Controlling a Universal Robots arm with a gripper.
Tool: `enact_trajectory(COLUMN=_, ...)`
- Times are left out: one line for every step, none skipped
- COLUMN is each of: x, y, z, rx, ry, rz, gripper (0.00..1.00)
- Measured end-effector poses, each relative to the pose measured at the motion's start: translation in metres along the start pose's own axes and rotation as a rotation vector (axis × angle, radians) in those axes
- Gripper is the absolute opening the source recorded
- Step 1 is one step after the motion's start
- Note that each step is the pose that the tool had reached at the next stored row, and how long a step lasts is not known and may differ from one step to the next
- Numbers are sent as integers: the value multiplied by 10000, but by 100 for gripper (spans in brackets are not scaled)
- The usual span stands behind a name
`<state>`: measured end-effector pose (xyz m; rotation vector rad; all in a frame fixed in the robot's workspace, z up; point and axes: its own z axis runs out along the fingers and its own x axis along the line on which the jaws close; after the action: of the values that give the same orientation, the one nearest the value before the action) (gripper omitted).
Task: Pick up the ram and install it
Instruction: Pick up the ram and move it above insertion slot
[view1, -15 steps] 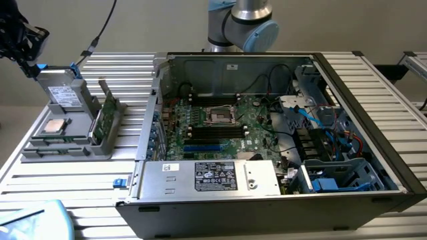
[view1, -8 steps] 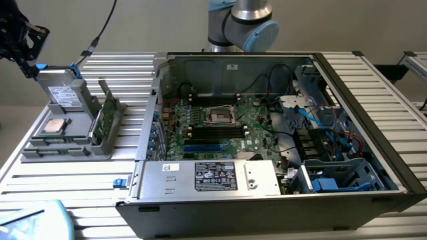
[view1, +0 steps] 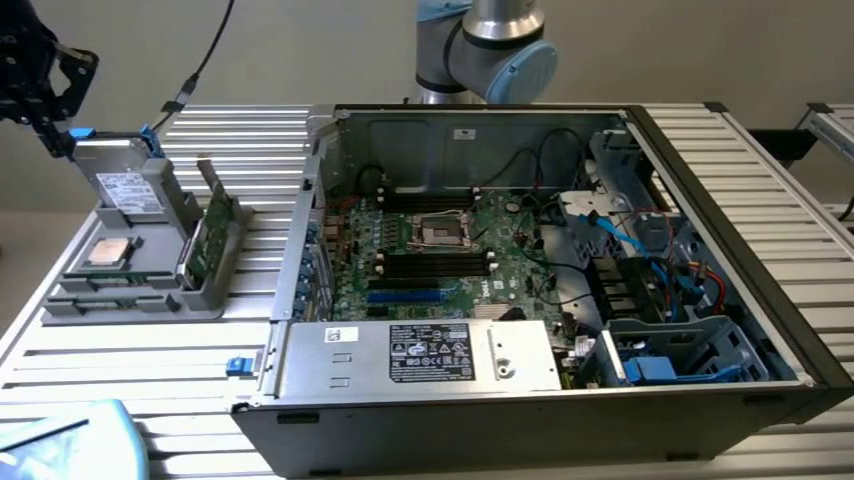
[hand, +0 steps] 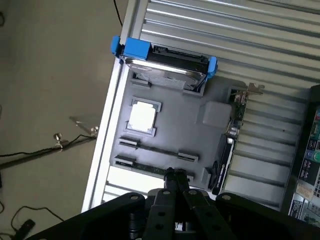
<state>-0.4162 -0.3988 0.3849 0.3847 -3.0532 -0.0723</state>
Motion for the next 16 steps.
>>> enact_trajectory(x=0, y=0, z=0, rx=10, ry=9, rz=-178, gripper=11)
enact_trajectory(x=0, y=0, z=0, rx=20, ry=19, rz=-358, gripper=11)
enact_trajectory(x=0, y=0, z=0, rx=31, ry=30, rz=-542, gripper=11)
enact_trajectory(x=0, y=0, z=0, rx=42, ry=40, rz=-722, gripper=11)
enact_trajectory(x=0, y=0, z=0, rx=52, ry=50, rz=-901, gripper=11)
enact_trajectory(x=0, y=0, z=0, rx=62, ry=59, rz=-1085, gripper=11)
enact_trajectory(x=0, y=0, z=0, rx=73, ry=70, rz=-1282, gripper=11)
enact_trajectory(x=0, y=0, z=0, rx=83, ry=79, rz=-1444, gripper=11)
enact_trajectory(x=0, y=0, z=0, rx=93, ry=89, rz=-1629, gripper=11)
enact_trajectory(x=0, y=0, z=0, rx=104, ry=99, rz=-1814, gripper=11)
enact_trajectory(x=0, y=0, z=0, rx=114, ry=109, rz=-1993, gripper=11)
enact_trajectory(x=0, y=0, z=0, rx=125, ry=119, rz=-2178, gripper=11)
enact_trajectory(x=0, y=0, z=0, rx=135, ry=130, rz=-2356, gripper=11)
enact_trajectory(x=0, y=0, z=0, rx=146, ry=140, rz=-2542, gripper=11)
enact_trajectory(x=0, y=0, z=0, rx=156, ry=149, rz=-2721, gripper=11)
enact_trajectory(x=0, y=0, z=1, rx=166, ry=158, rz=-2900, gripper=11)
